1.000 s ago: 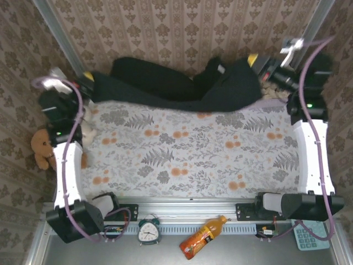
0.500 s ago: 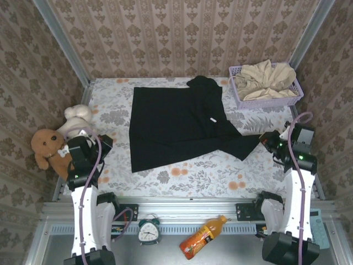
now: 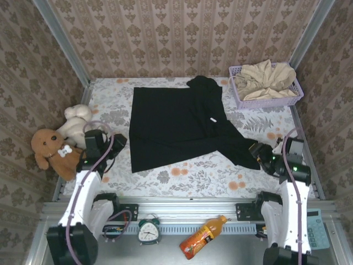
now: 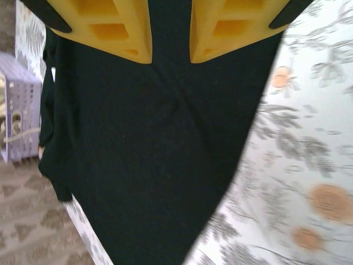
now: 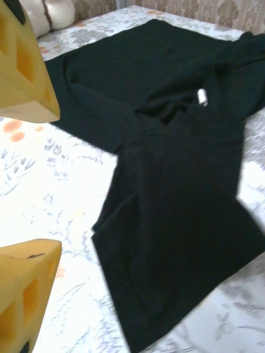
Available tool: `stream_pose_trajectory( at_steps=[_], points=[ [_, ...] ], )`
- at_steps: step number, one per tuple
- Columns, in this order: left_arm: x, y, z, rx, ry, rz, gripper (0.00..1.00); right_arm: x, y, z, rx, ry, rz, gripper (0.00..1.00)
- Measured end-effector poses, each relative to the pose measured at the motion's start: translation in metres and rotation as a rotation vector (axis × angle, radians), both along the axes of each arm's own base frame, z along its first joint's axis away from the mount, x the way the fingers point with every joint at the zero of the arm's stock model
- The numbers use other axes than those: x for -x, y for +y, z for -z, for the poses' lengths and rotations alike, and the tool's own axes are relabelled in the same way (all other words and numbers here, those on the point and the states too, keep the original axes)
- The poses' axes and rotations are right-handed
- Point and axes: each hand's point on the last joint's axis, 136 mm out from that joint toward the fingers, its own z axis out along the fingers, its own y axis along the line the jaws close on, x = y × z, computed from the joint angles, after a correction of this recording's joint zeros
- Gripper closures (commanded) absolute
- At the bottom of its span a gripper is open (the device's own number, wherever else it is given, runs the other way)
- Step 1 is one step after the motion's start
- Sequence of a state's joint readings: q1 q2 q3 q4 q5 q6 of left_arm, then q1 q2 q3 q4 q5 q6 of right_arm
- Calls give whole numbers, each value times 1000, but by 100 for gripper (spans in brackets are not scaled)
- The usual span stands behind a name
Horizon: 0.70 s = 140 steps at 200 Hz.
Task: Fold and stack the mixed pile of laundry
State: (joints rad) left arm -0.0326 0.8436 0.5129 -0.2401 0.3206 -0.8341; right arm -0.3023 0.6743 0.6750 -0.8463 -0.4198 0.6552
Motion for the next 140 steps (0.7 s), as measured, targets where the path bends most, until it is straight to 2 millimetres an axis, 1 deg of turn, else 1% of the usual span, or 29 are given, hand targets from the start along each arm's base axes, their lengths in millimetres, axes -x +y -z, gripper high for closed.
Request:
stream_pose_trajectory(
  at_steps=[17, 23, 37, 47, 56, 71, 87, 114, 119, 121, 129, 140],
  points=[
    [-12, -23, -2, -7, -21, 68, 75, -25, 2, -5, 39, -10, -44, 47],
    [-17, -32, -1, -7, -28, 89, 76, -35, 6, -4, 55, -7, -71, 47],
    [-26, -51, 4, -7, -28, 131, 77, -58, 24, 1, 93, 5, -161, 47],
    [-29, -67, 13, -7, -11, 165, 79, -75, 39, 7, 116, 22, -229, 47],
    [-31, -80, 23, -8, 10, 192, 82, -94, 54, 10, 140, 25, -285, 47],
    [-30, -95, 43, -5, 62, 213, 82, -127, 73, 18, 191, 27, -359, 47],
    [-27, -100, 64, 4, 111, 202, 82, -162, 89, 29, 258, 30, -422, 46],
    [-13, -95, 103, -3, 213, 165, 83, -220, 103, 44, 371, 26, -481, 43],
    [-10, -94, 111, -7, 236, 157, 83, -229, 105, 46, 390, 23, -489, 43],
    [-9, -93, 114, -10, 245, 153, 85, -233, 107, 48, 396, 23, -494, 43],
    [-5, -90, 124, -17, 278, 139, 88, -248, 110, 51, 421, 17, -509, 42],
    [-8, -89, 125, -7, 272, 125, 91, -266, 115, 57, 450, 10, -528, 42]
  ],
)
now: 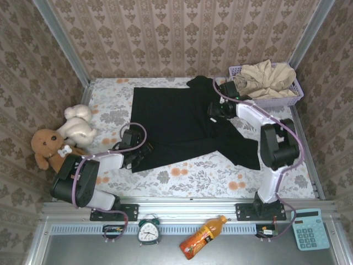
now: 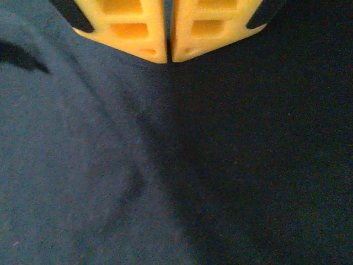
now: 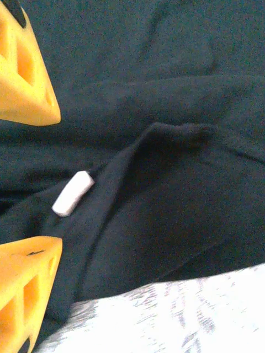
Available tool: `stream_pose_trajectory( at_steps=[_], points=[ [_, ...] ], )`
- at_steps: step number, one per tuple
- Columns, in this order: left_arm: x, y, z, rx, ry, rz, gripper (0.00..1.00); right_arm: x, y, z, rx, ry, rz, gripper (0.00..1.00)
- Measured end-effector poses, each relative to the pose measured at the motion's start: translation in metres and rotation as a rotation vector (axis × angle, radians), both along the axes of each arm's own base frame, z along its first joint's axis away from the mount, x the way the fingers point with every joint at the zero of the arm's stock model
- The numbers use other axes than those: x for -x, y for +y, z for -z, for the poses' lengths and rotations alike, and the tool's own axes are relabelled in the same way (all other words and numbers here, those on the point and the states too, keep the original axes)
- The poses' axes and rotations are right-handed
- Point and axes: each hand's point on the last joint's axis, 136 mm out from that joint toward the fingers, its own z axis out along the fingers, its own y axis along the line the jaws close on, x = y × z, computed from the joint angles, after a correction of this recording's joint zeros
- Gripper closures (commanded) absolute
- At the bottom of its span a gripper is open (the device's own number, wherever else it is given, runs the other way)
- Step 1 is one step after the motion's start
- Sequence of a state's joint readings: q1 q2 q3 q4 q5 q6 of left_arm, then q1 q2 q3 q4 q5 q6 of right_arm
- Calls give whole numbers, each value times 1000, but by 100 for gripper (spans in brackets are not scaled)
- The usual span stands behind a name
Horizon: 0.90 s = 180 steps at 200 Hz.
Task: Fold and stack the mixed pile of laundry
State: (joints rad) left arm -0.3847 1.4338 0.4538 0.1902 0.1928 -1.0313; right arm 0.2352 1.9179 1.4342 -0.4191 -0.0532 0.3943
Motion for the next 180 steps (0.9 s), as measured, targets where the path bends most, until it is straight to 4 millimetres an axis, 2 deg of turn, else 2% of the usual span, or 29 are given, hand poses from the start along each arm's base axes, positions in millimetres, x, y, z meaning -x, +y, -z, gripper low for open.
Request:
stream_pose_trajectory(
  at_steps=[34, 39, 57, 67, 85, 106, 119, 138, 143, 149, 152, 162, 169, 180],
  points=[
    [-6, 11, 2, 1, 5, -47, 91, -29, 19, 22, 30, 11, -75, 44],
    [-6, 14, 2, 0, 7, -56, 91, -31, 22, 26, 35, 15, -87, 49],
    [-5, 34, 2, -20, 21, -100, 90, -39, 33, 38, 49, 33, -119, 85],
    [-1, 48, 2, -41, 32, -126, 89, -41, 36, 44, 58, 45, -132, 100],
    [9, 72, 2, -88, 55, -166, 88, -35, 36, 48, 74, 70, -146, 100],
    [22, 95, 1, -139, 82, -200, 87, -33, 27, 40, 84, 61, -129, 100],
    [30, 104, 1, -164, 101, -209, 87, -29, 8, 26, 117, 45, -87, 100],
    [39, 110, 2, -190, 121, -204, 86, -33, -37, -5, 156, -3, 20, 100],
    [41, 111, 2, -193, 124, -200, 86, -36, -52, -13, 156, -18, 56, 89],
    [43, 111, 2, -196, 127, -196, 84, -39, -72, -22, 150, -33, 108, 71],
    [44, 111, 2, -196, 128, -196, 83, -40, -79, -24, 149, -38, 124, 66],
    [46, 111, 1, -199, 125, -188, 76, -46, -107, -33, 137, -54, 193, 62],
    [47, 110, 0, -197, 123, -184, 72, -50, -127, -35, 134, -58, 238, 56],
    [47, 109, -3, -193, 119, -176, 61, -51, -143, -37, 133, -58, 279, 45]
  ],
)
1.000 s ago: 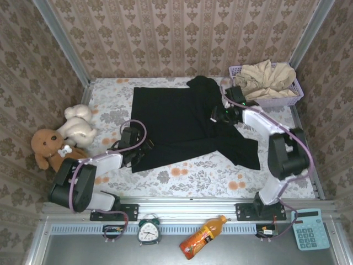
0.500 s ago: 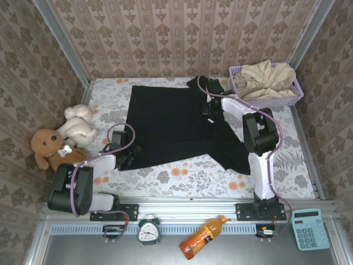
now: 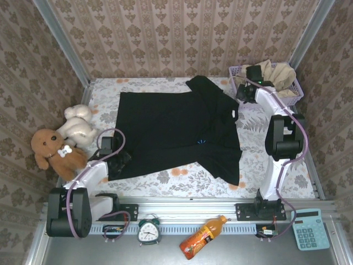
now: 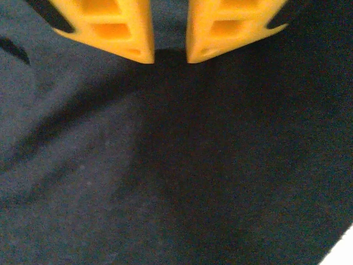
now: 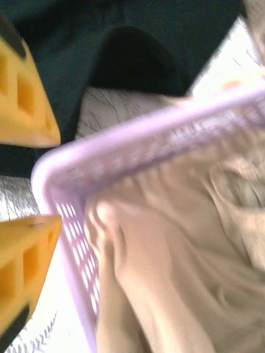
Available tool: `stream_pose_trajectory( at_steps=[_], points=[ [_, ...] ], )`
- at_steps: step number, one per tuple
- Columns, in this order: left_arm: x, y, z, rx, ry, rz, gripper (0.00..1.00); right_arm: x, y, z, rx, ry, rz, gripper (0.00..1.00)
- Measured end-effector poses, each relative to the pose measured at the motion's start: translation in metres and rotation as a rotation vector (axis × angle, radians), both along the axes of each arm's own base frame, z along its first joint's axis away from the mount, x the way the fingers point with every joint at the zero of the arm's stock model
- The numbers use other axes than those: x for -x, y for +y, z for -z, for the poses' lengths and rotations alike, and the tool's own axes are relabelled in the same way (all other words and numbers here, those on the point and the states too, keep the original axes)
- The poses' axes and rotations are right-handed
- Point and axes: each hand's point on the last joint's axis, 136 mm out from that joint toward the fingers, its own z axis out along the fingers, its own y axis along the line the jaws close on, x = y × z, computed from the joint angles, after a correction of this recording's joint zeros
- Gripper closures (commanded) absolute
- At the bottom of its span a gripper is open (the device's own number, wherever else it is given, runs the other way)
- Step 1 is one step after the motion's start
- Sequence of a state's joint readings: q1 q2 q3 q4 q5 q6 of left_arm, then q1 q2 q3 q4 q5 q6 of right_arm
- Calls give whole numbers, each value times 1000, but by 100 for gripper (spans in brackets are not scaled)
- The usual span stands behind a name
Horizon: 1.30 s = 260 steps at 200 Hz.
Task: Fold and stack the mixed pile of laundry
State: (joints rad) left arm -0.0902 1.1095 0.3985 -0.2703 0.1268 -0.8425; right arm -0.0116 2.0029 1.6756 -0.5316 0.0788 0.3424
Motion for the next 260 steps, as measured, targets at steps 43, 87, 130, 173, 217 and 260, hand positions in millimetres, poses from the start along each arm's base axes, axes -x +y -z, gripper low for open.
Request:
stream_pose_trajectory(
  at_steps=[43, 87, 130, 173, 217, 260],
  points=[
    [-39, -18, -58, 10, -129, 65, 44, 17, 69, 9, 12, 27, -138, 66],
    [-144, -57, -117, 34, -362, 178, 66, 40, 150, 27, -40, 77, -305, 75],
    [-222, -77, -68, 74, -359, 212, 71, 20, 135, 64, -53, 137, -222, 74],
    [-259, -55, -19, 66, -300, 130, 76, 16, 100, 75, -77, 172, -102, 73],
    [-256, 19, -8, 58, -268, -63, 76, 16, 63, 93, -87, 220, -5, 73],
    [-244, 47, -11, 10, -227, -118, 66, 20, 50, 94, -87, 239, 21, 73]
  ],
)
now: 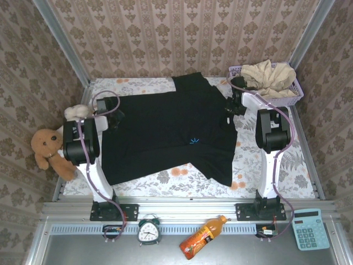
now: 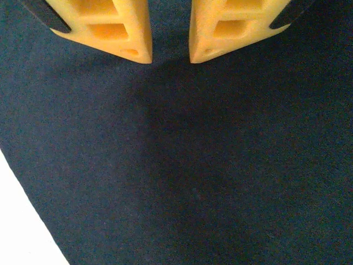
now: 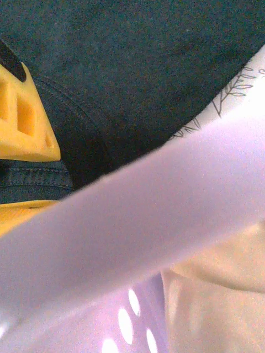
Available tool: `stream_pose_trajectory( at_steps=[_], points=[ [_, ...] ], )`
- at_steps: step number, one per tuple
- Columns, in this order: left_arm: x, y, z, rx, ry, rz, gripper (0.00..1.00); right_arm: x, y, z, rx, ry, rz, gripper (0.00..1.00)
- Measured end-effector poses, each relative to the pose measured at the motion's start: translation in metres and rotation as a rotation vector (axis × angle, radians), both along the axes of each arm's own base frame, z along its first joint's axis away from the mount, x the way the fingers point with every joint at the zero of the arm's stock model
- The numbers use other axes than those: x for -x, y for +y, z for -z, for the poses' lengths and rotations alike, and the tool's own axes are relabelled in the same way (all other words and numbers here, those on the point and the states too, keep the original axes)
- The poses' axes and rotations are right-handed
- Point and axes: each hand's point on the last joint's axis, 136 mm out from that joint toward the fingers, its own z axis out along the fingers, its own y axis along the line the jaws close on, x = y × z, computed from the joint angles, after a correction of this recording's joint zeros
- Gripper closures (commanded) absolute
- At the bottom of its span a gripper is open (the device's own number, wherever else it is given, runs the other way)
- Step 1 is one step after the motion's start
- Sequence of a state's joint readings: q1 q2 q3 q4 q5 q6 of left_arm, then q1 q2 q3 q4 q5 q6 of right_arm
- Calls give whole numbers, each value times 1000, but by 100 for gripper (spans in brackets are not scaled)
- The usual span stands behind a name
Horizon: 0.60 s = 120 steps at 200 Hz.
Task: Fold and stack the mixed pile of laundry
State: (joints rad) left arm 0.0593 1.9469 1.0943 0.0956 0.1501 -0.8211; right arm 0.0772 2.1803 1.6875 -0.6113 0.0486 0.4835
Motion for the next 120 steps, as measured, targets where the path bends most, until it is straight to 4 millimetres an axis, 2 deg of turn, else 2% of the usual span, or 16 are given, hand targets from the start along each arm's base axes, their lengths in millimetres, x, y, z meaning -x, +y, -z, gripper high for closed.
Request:
stream_pose_trajectory(
  at_steps=[15, 30, 63, 75, 84, 96, 120],
  points=[
    [3, -6, -6, 4, 5, 23, 60, 0, 4, -1, 1, 0, -9, 73],
    [2, -19, -16, 13, 2, 72, 59, 1, 15, -3, 5, -3, -40, 73],
    [-14, -78, -55, -8, -76, 250, 61, 2, 66, -12, -17, -26, -144, 73],
    [-13, -98, -60, -2, -90, 300, 62, 5, 84, -11, -40, -25, -173, 71],
    [-10, -108, -57, 6, -83, 326, 62, 5, 94, -10, -55, -23, -185, 71],
    [-8, -110, -48, 18, -64, 336, 63, 1, 99, -7, -75, -22, -179, 71],
    [-6, -103, -10, 32, 15, 317, 63, -10, 96, 5, -98, -11, -140, 70]
  ],
)
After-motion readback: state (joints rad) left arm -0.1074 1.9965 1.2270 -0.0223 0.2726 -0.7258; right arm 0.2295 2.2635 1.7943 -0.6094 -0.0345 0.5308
